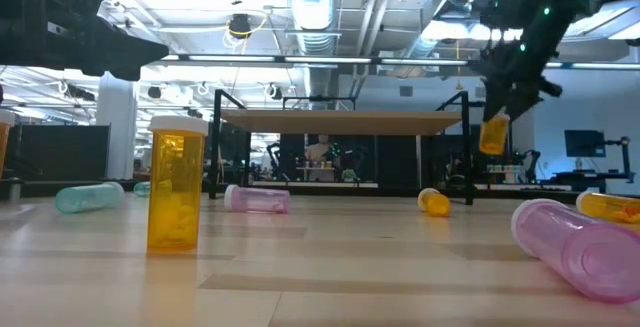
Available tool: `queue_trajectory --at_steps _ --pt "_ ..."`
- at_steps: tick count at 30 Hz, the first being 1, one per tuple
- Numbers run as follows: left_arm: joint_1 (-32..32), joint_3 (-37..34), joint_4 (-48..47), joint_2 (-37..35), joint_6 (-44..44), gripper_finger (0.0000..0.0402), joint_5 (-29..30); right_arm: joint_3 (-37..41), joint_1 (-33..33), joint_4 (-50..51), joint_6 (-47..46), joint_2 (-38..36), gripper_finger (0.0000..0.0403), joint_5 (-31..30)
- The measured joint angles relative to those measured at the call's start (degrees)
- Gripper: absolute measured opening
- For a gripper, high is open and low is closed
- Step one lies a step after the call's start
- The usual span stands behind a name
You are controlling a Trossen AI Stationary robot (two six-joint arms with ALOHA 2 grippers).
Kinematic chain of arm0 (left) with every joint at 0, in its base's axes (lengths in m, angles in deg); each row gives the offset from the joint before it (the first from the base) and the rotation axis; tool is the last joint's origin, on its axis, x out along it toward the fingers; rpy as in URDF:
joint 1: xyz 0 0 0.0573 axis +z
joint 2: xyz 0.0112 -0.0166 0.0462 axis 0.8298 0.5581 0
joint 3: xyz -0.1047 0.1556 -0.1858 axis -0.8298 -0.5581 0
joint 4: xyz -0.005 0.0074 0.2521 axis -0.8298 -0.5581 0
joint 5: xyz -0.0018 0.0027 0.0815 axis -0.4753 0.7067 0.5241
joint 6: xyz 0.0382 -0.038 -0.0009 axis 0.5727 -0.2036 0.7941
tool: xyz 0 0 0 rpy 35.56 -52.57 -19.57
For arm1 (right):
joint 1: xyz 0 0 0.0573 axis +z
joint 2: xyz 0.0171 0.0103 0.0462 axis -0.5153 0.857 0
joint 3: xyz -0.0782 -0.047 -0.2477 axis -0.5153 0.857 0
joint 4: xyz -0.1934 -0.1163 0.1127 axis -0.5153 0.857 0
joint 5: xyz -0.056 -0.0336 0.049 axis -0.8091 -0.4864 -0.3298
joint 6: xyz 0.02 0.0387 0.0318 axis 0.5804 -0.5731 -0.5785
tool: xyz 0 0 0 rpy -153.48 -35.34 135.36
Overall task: Pick and place medicine bottles onto shelf by color
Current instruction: Put the top large orange pill bottle on the shelf
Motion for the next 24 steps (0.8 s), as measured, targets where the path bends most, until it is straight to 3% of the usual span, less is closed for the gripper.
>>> queue_trajectory --at_steps 12,24 --pt "-0.01 0.00 0.00 0.00 -0.01 0.0000 -0.01 -16.41 4.17 6.99 -0.78 0.54 0.0220 -1.71" --pt "-0.02 0.00 0.00 0.00 0.01 0.0000 -0.01 -27.65 7.41 8.58 -0.95 9.16 0.0220 -1.67"
